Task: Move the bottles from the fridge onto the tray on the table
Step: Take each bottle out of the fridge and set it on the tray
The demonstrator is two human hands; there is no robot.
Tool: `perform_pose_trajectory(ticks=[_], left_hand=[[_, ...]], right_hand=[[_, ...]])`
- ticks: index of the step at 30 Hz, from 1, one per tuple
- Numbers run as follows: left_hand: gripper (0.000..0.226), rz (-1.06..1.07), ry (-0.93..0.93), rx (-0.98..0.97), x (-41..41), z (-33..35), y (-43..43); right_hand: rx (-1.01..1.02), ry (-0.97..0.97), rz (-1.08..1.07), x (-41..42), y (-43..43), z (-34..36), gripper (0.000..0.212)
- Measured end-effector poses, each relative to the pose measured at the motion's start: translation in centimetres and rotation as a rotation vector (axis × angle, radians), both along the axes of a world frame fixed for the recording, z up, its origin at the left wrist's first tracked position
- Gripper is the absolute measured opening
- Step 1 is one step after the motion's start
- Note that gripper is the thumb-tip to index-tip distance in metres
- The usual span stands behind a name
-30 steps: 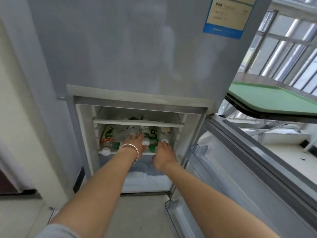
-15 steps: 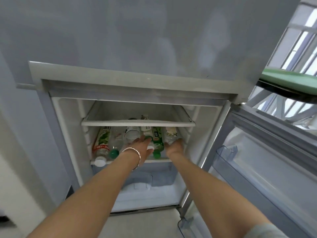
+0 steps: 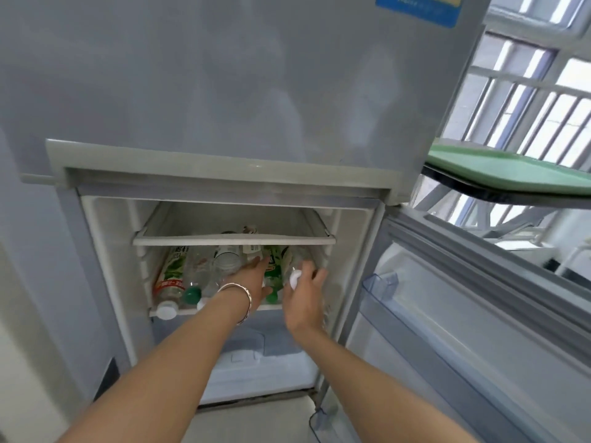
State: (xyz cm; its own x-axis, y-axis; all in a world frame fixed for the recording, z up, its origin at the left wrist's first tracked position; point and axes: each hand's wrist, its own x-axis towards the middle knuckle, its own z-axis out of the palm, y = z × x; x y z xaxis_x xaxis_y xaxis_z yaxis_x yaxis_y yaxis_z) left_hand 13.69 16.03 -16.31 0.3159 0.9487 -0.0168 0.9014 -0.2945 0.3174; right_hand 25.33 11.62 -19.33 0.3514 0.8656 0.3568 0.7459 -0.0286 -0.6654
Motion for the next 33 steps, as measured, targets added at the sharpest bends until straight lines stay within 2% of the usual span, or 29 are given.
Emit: perform_pose_trajectory(ticks=[5, 7, 9, 11, 13, 15, 19, 23, 26, 28, 33], left_hand=[[0.091, -0.002, -0.097, -0.08, 1.3, 3.7, -4.1], [0.1, -0.015, -0.128, -0.092, 1.7, 5.6, -6.1], [0.1, -0.017, -0.169, -0.088, 2.1, 7.5, -8.3], [0.08, -0.024, -0.233, -0.111, 2.4, 9.5, -9.9], [0.047, -0.041, -0.229, -0.106, 2.7, 11.8, -11.6], [0.034, -0.018, -0.277, -0.114, 3.0, 14.3, -13.4], [0.04, 0.038, -0.407, -0.101, 4.0, 19.3, -16.8], [0.035, 0.061, -0.568, -0.106, 5.7, 24.5, -19.5], [0.059, 0.03, -0.789, -0.106, 7.3, 28.3, -20.2], [0.064, -0.001, -0.923, -0.105, 8.6, 30.4, -20.5], [0.041, -0.116, -1.094, -0.137, 12.9, 33.9, -18.7]], right_hand=[[0.019, -0.184, 0.106, 1.3, -4.4, 4.1, 0.03], [0.0, -0.266, 0.158, 1.9, -6.2, 6.4, 0.035], [-0.027, -0.32, 0.221, 2.5, -8.0, 9.0, 0.042], [0.0, -0.361, 0.294, 3.0, -9.6, 11.6, 0.044], [0.056, -0.37, 0.354, 3.5, -10.9, 14.2, 0.045], [0.098, -0.309, 0.395, 4.2, -12.7, 16.7, 0.046], [0.213, -0.119, 0.419, 6.6, -16.0, 21.8, 0.05], [0.243, 0.102, 0.385, 9.3, -18.4, 25.3, 0.056], [0.079, 0.312, 0.476, 11.7, -18.8, 26.6, 0.074], [-0.074, 0.373, 0.568, 13.0, -18.6, 27.4, 0.079], [-0.12, 0.433, 0.698, 16.9, -16.4, 30.5, 0.026]])
